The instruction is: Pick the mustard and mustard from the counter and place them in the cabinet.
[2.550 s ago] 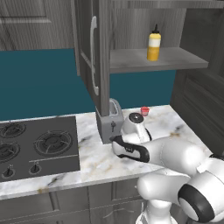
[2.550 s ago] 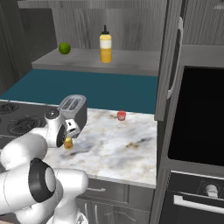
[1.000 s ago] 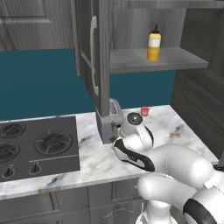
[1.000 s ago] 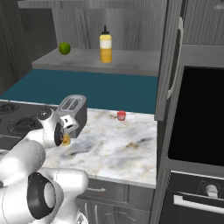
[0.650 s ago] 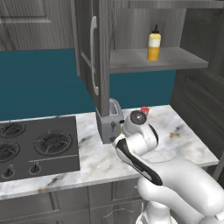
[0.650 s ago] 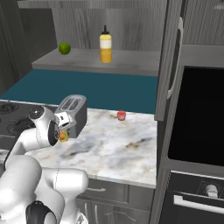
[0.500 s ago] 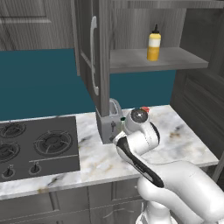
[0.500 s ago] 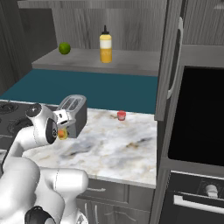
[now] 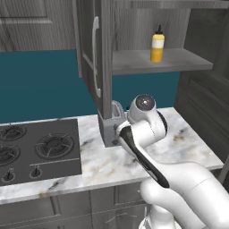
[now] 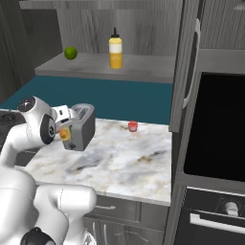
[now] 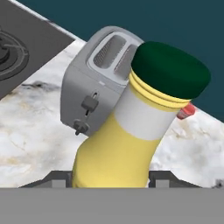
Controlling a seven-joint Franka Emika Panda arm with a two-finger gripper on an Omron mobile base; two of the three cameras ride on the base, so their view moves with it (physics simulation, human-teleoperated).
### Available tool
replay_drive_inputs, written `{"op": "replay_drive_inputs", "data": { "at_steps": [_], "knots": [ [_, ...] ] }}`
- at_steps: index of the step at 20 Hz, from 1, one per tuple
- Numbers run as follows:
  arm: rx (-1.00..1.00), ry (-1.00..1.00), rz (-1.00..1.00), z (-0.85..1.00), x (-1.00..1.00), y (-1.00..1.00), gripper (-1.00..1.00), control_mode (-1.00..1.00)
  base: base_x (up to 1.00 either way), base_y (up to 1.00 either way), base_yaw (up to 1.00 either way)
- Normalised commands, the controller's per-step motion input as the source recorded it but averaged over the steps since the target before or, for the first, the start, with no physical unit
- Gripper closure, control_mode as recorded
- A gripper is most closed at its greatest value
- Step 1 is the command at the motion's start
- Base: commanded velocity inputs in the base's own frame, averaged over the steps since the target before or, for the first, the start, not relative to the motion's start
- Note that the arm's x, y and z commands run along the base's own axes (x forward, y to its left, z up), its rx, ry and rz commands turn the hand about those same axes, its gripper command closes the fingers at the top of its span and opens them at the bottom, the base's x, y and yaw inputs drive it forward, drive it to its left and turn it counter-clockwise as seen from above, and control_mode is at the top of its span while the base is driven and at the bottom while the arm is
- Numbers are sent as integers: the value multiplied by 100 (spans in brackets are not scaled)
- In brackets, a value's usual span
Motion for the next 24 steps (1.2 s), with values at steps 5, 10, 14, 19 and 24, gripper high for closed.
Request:
{"op": "replay_drive_inputs", "data": {
  "at_steps": [5,10,14,19,24],
  "knots": [
    [1,0,-1,71,-11,-12,100,-100,0,0,0],
    [0,0,0,67,-13,-12,100,-100,0,0,0],
    [0,0,-1,66,-18,-12,100,-100,0,0,0],
    [0,-2,0,63,-14,-21,100,-100,0,0,0],
    [0,-3,0,55,-2,-29,100,-100,0,0,0]
  ]
}}
